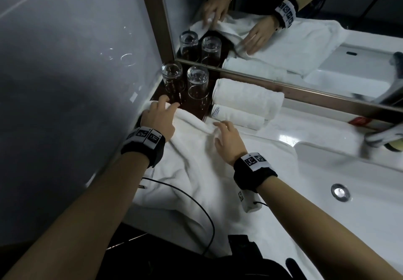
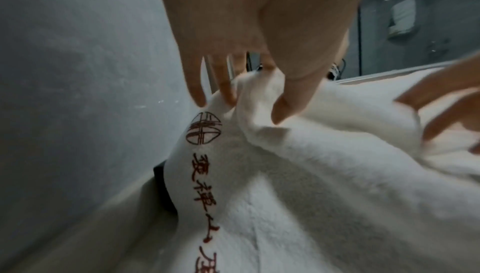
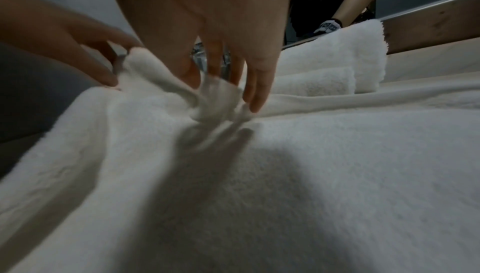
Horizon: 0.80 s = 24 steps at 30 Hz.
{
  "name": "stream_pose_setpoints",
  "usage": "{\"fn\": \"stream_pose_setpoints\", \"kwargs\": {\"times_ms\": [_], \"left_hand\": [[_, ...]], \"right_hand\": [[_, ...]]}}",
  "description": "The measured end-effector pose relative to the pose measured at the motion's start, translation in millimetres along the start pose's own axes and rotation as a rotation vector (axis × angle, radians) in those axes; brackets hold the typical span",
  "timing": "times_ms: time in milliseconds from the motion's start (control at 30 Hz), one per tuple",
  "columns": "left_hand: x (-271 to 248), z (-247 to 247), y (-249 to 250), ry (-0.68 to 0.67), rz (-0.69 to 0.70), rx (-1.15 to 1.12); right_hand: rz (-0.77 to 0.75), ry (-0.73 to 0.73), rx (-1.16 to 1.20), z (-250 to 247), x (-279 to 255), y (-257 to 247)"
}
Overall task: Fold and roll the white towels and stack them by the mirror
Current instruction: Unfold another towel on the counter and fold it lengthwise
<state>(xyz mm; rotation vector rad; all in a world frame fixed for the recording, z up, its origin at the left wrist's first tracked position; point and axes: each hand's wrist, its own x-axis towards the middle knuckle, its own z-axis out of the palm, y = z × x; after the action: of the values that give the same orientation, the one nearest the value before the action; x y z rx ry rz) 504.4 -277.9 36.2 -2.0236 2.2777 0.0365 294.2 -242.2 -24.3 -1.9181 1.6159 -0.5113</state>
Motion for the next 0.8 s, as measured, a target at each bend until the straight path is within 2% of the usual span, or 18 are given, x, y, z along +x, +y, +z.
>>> {"fn": "stream_pose_setpoints", "kwargs": {"times_ms": [67,233,367,433,533,700,800], "left_hand": [[3.2,4.9,-2.9,-0.06,-0.057,-0.023],[17.7,10.6,-6.8,-0.077,-0.114,-0.121],[21.6,15.8,-10.1,-0.083,-0.161,-0.259],[21.8,19.9,-9.2,-0.109,-0.13,-0.257],[25.9,27.8,-7.6,-0.131,-0.068,-0.202],[35.2,36.4,-11.4,-0.17,-0.013,-0.122],[35.4,44.9,-15.7,-0.133,-0.028,-0.05]], "right_hand": [[0.066,-0.079,-0.052,1.9,0.0,0.9],[0.09,-0.178,-0.244,5.6,-0.5,2.9],[0.05,-0.091,-0.365,9.1,3.0,-1.1],[-0.011,-0.028,-0.305,9.9,6.4,-5.9],[-0.056,-0.018,-0.211,11.2,11.6,-11.5],[0.113,-0.007,-0.098,11.1,22.2,-10.2],[0.111,0.069,0.049,7.6,25.4,-8.6]]}}
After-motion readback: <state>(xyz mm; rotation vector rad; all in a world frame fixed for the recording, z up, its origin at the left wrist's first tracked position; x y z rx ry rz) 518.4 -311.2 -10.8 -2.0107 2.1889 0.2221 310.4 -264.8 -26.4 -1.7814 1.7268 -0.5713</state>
